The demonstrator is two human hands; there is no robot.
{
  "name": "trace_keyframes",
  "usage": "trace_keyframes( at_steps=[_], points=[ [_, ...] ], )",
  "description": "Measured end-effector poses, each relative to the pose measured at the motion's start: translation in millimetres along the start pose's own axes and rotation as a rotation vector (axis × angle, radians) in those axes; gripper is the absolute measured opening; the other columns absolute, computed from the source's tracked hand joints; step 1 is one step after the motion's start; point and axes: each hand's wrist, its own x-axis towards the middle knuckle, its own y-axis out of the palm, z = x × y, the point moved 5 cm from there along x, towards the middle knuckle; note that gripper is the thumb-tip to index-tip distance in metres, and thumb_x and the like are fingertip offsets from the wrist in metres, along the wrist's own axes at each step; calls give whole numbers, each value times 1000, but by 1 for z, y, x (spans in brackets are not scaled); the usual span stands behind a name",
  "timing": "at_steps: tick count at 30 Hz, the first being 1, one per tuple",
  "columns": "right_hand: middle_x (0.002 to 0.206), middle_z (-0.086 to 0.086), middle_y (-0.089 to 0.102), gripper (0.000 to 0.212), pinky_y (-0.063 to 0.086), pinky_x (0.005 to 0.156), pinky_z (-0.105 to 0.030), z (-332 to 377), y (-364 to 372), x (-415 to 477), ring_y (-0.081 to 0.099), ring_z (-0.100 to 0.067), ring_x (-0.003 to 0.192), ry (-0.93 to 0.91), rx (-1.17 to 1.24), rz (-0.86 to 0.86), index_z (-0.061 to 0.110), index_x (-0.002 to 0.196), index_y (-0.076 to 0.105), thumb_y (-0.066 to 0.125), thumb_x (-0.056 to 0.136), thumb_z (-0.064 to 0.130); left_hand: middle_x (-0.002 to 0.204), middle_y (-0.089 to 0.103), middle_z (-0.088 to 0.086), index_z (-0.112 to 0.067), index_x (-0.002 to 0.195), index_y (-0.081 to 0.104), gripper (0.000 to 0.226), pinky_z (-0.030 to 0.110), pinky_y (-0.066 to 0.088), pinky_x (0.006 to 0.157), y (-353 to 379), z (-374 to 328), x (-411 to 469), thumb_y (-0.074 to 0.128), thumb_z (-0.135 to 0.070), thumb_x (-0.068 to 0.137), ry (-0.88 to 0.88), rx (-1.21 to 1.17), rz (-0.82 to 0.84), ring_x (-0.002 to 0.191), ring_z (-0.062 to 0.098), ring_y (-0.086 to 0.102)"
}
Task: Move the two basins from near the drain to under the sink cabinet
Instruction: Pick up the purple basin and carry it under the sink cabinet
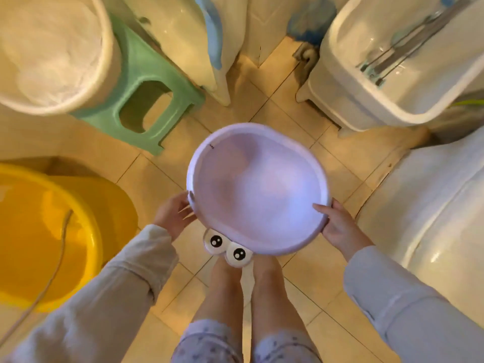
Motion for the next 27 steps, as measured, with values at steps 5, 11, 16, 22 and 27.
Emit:
trace_keyframes(
  at_steps=[5,11,16,22,27],
  points=[
    [70,2,77,27,58,55,-25,5,-18,-92,73,-13,65,-47,40,41,16,87,61,54,83,-10,85,61,7,-5,111,55,27,30,47,68,3,-9,-89,49,-24,93,63,-25,-20,75,20,56],
    [94,-8,69,26,57,78,-36,6,-36,-150,65,-24,90,-143,129,58,14,93,61,53,85,-10,96,62,3,-10,112,56,27,30,49,69,14,-30,-139,52,-26,91,133,98,65,78,18,57],
    [120,-13,62,43,43,103,-46,-5,-56,-183,56,-30,113,-206,193,-9,8,124,55,58,84,-5,86,60,2,-16,88,58,12,31,49,67,30,-42,-157,50,-24,92,160,249,192,74,18,56],
    [110,-13,64,46,51,85,-42,-50,-75,-222,59,-31,102,-318,372,-190,2,126,55,62,80,-3,79,58,1,-15,85,55,11,31,49,62,56,-48,-160,51,-22,92,133,481,313,70,18,55],
    [127,-23,58,50,44,100,-55,-130,-89,-252,54,-43,117,-314,628,-338,0,130,51,60,81,-3,78,58,1,-16,79,58,14,32,48,62,99,-39,-168,52,-20,91,133,749,417,68,18,54]
  ],
)
